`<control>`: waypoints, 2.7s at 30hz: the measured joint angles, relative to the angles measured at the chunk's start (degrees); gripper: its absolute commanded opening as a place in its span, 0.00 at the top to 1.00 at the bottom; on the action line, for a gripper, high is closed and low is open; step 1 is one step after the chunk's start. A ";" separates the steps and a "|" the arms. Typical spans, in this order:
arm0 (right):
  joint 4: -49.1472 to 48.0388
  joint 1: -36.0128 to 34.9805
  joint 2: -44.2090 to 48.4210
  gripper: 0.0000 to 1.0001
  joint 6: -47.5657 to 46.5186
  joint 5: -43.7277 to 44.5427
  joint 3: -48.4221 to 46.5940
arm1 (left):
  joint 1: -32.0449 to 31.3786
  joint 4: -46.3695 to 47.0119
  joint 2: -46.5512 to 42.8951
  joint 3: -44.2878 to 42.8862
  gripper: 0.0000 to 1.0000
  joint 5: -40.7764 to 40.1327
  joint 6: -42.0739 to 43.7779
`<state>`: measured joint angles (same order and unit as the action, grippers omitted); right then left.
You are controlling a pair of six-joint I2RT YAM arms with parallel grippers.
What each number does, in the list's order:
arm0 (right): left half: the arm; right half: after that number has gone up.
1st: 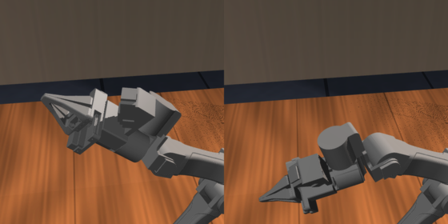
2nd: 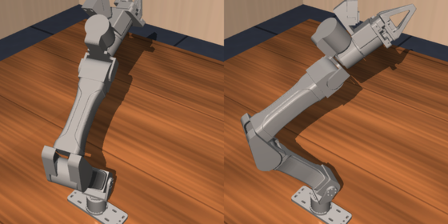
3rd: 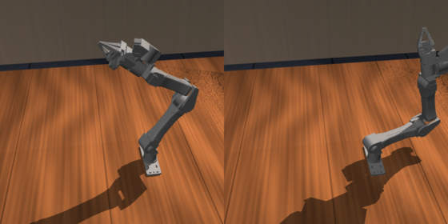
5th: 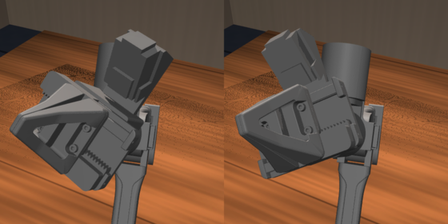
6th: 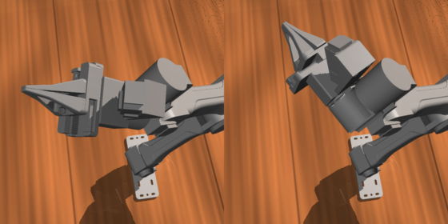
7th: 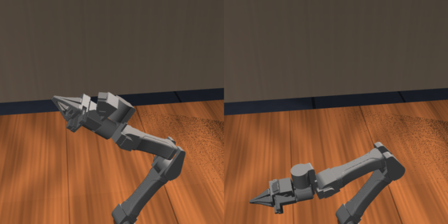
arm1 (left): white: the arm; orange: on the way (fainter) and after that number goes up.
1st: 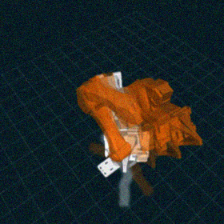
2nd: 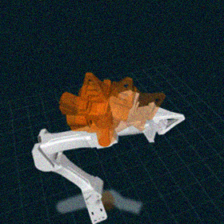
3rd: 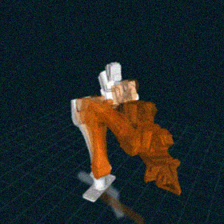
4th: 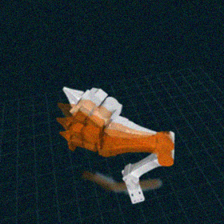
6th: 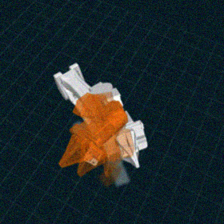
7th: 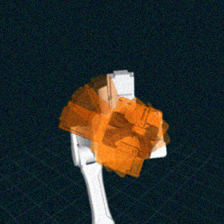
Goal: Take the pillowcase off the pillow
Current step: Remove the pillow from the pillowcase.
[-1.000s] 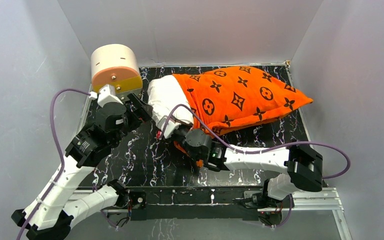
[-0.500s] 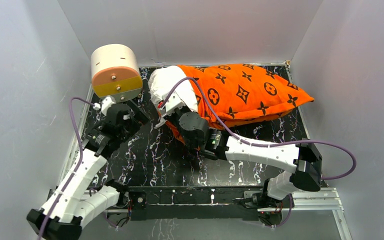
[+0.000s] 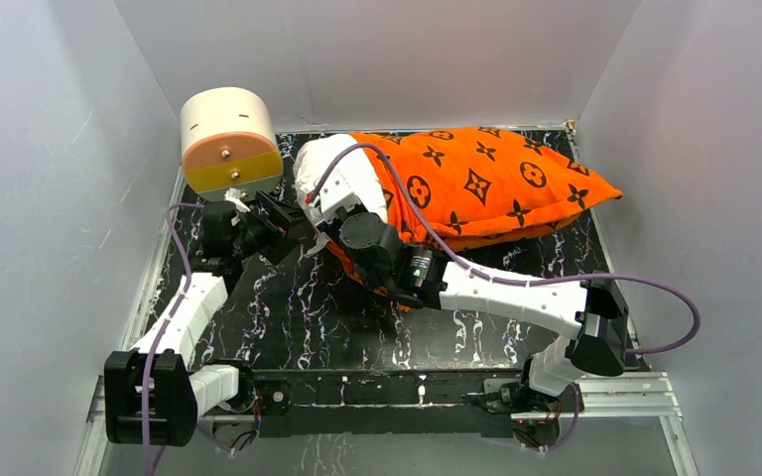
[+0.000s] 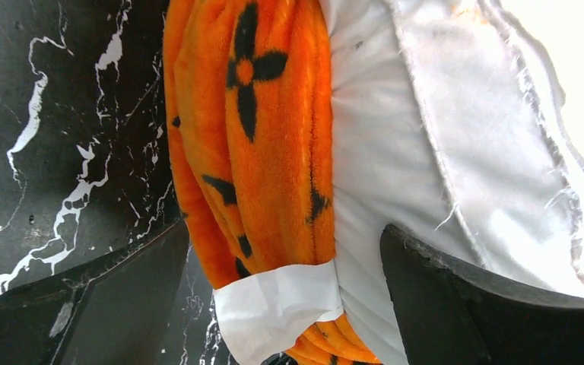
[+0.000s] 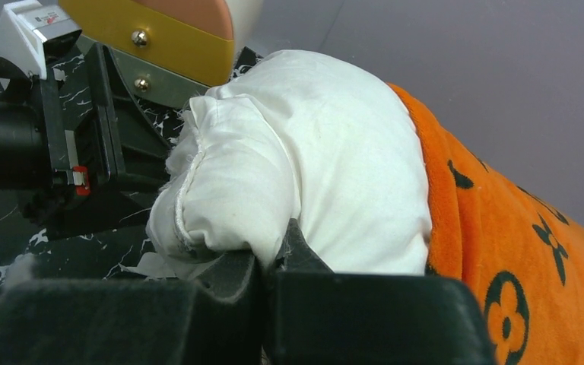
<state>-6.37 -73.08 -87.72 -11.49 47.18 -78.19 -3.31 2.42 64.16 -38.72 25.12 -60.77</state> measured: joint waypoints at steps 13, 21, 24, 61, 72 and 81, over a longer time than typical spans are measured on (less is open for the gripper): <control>3.72 0.42 -1.01 1.00 2.71 -1.46 -3.32 | 0.24 12.61 3.89 7.80 0.16 6.27 -6.62; 6.34 0.48 -1.86 1.00 3.93 -2.99 -5.14 | 0.24 19.26 4.31 11.37 0.09 6.82 -10.54; 6.73 0.50 -1.86 1.00 4.68 -3.06 -5.64 | 0.20 22.32 5.16 11.34 0.14 7.26 -11.30; -0.79 -2.34 -1.07 1.00 1.75 -0.39 -4.33 | -7.82 8.74 2.23 12.41 0.02 -6.47 -5.29; -2.12 -3.56 6.75 0.85 18.08 -4.96 11.32 | -1.20 -25.18 -15.37 0.59 0.02 -19.47 6.54; 4.70 -3.28 13.03 0.24 24.55 -32.61 18.71 | -0.96 -30.10 -24.65 -11.41 0.02 -27.06 17.18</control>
<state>-1.67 -76.36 -74.70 13.06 14.57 -59.48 -4.27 -27.68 39.51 -50.13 -1.93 -43.59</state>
